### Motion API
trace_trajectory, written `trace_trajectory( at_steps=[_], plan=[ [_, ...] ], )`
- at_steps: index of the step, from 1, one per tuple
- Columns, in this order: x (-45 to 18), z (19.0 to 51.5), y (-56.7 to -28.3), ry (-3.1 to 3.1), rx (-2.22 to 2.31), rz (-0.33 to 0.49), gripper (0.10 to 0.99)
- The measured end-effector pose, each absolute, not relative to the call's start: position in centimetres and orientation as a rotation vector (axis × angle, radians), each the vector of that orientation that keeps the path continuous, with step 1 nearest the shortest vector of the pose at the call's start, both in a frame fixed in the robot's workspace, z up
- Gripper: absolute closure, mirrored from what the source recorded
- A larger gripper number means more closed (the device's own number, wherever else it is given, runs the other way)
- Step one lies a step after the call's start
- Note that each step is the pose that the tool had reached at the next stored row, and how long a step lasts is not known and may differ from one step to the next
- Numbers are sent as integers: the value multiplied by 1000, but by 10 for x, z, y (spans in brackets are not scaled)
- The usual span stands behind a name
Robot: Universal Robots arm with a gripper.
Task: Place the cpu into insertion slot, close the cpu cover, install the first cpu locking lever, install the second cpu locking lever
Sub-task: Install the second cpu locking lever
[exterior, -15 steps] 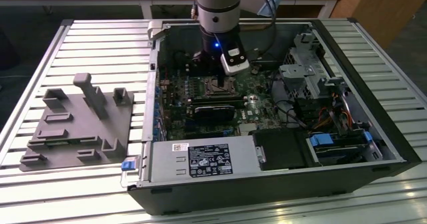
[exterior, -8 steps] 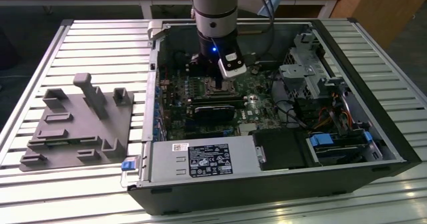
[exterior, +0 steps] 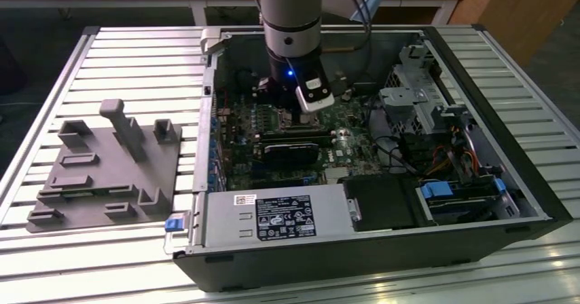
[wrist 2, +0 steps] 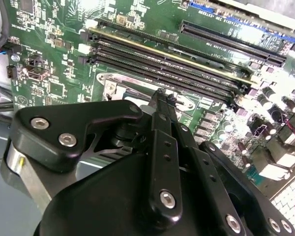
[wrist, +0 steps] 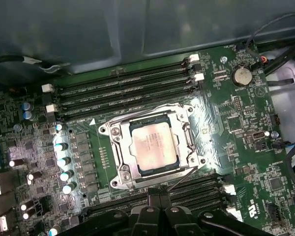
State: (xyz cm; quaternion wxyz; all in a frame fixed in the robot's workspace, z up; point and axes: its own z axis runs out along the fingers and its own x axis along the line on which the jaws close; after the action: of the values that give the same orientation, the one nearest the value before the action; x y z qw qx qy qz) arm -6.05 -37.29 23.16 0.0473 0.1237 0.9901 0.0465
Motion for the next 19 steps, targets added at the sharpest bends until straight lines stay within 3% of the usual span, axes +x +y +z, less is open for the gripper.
trace_trajectory(
  at_steps=[19],
  plan=[
    [-73, 218, -384, 3034, 290, 236, 980]
  ],
)
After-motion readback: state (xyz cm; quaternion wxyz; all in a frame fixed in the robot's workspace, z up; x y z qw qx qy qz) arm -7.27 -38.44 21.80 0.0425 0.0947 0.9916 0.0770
